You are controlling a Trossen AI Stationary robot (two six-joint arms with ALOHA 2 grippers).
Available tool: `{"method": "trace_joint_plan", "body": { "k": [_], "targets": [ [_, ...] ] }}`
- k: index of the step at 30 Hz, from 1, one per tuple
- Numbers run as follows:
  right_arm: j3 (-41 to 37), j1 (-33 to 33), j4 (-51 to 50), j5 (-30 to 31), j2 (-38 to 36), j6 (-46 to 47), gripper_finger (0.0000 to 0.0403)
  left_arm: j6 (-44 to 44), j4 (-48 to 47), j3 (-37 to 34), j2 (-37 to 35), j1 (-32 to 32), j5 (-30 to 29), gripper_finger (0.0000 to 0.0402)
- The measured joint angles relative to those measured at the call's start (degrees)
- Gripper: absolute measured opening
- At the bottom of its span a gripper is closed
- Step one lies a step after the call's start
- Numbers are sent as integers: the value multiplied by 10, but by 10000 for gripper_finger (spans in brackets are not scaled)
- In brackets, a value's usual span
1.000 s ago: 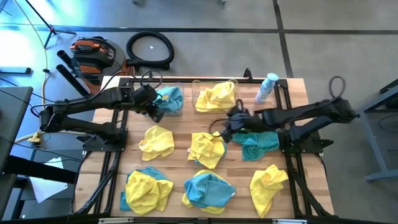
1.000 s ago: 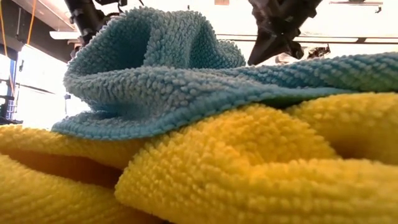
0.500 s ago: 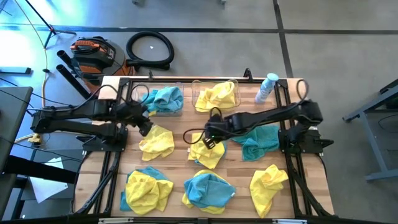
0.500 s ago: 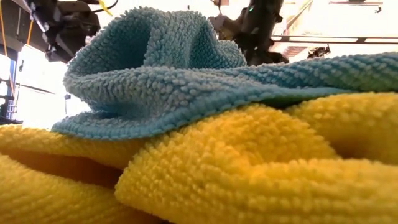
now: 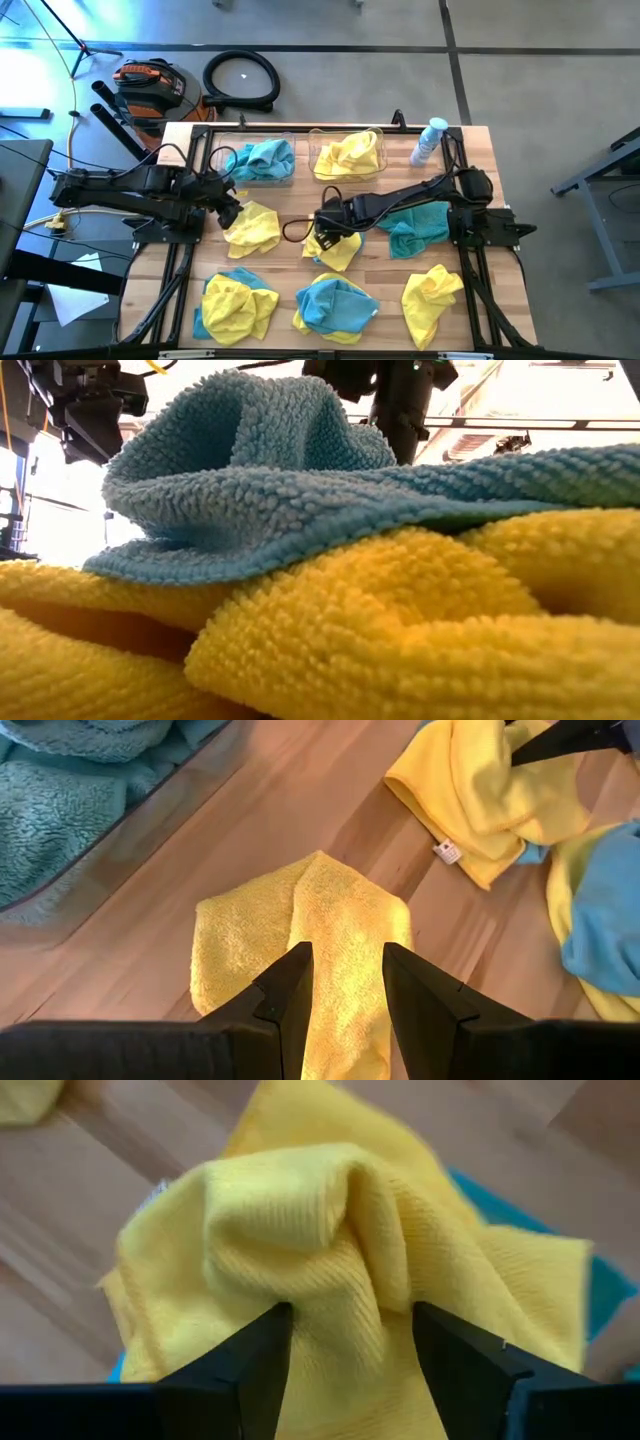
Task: Sort microfiber towel by color & place in baskets
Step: Put the yellow towel into the right transparent bin
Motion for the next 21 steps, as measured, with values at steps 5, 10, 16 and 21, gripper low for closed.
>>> {"method": "trace_joint_plan", "body": {
  "k": [5,10,16,21],
  "targets": [
    [0,1,23,-30,2,4,120,15,0,0,0,-5,0,113],
    [-1,1,41,-16,-26,-3,18,21,0,0,0,-5,0,113],
    [-1,0,52,67,-114,-19,15,30,-1,0,0,-5,0,113],
    [-1,-14,78,161,-207,-94,10,30,1,0,0,-5,-7,113]
  ]
}}
